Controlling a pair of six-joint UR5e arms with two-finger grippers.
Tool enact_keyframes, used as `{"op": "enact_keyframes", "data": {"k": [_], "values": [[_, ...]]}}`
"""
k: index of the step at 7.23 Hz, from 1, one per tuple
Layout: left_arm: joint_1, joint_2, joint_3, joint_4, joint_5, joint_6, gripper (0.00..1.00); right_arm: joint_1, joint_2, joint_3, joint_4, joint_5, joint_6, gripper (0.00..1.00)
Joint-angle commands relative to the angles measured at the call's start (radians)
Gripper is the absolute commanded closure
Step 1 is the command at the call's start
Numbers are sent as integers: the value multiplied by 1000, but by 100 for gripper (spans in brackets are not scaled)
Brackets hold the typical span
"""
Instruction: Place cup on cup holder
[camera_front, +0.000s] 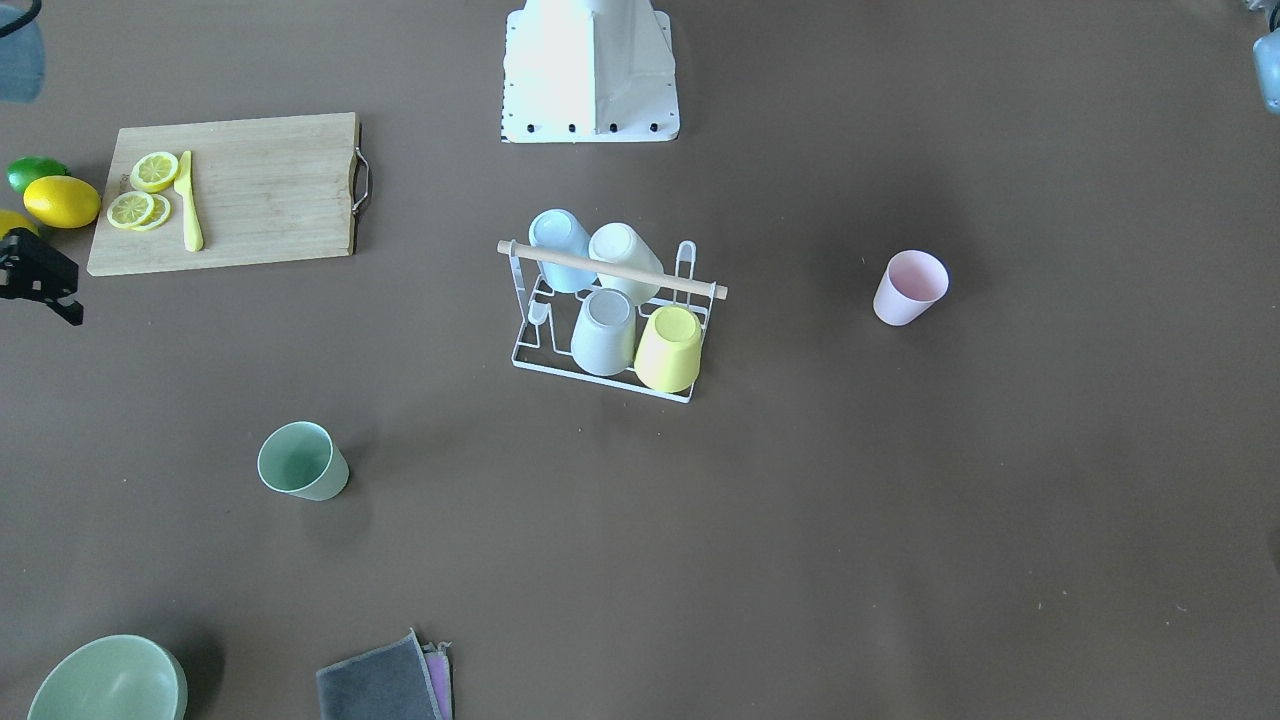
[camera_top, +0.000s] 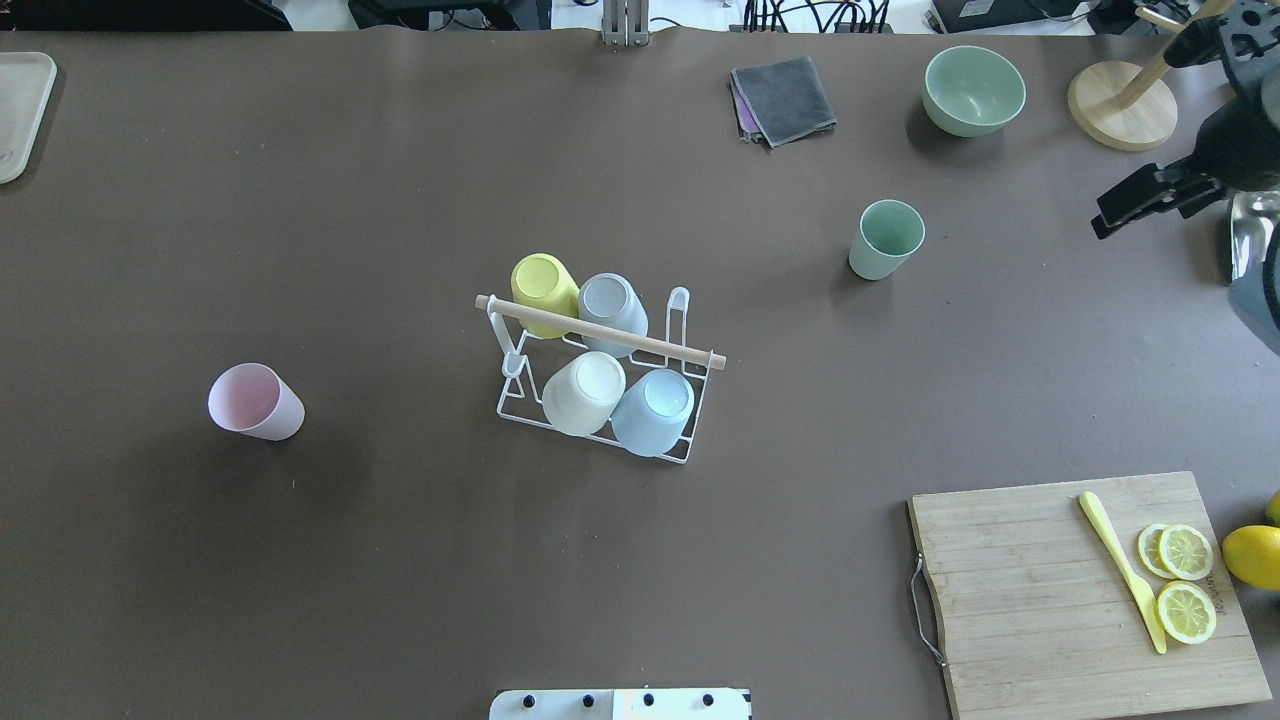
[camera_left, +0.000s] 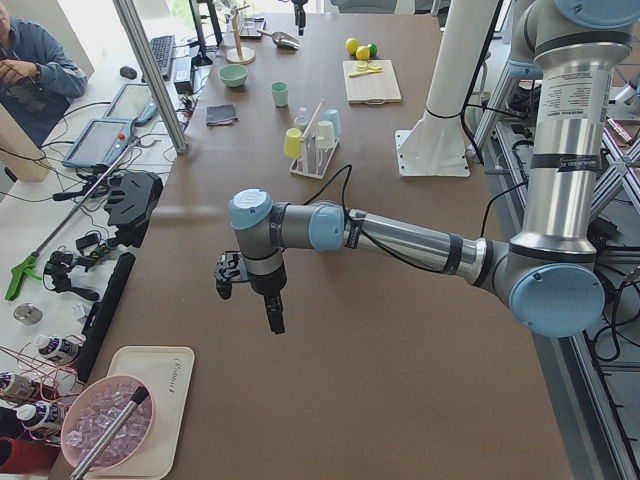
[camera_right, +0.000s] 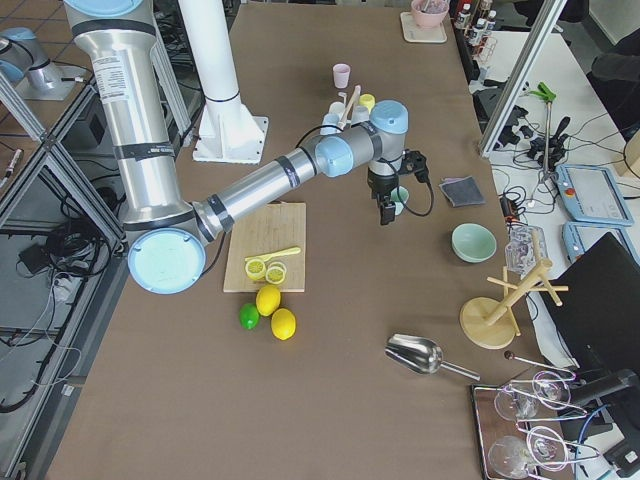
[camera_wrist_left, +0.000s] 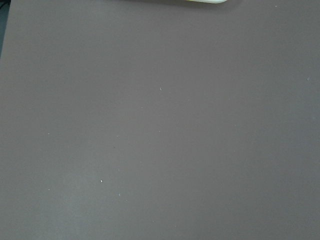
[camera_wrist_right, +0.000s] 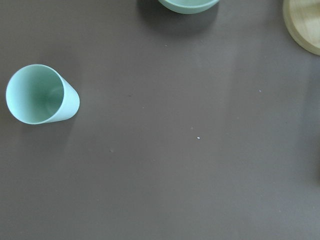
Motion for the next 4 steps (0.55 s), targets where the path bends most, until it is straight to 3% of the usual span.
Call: {"op": "enact_keyframes", "data": {"k": [1,4], "values": [[115,-89,8,112,35,1,1,-41,140,-111,-6,-14,15,0],[259,-130,39,137,34,4,1,-44,416,-373,-53,-14,10,0]]}}
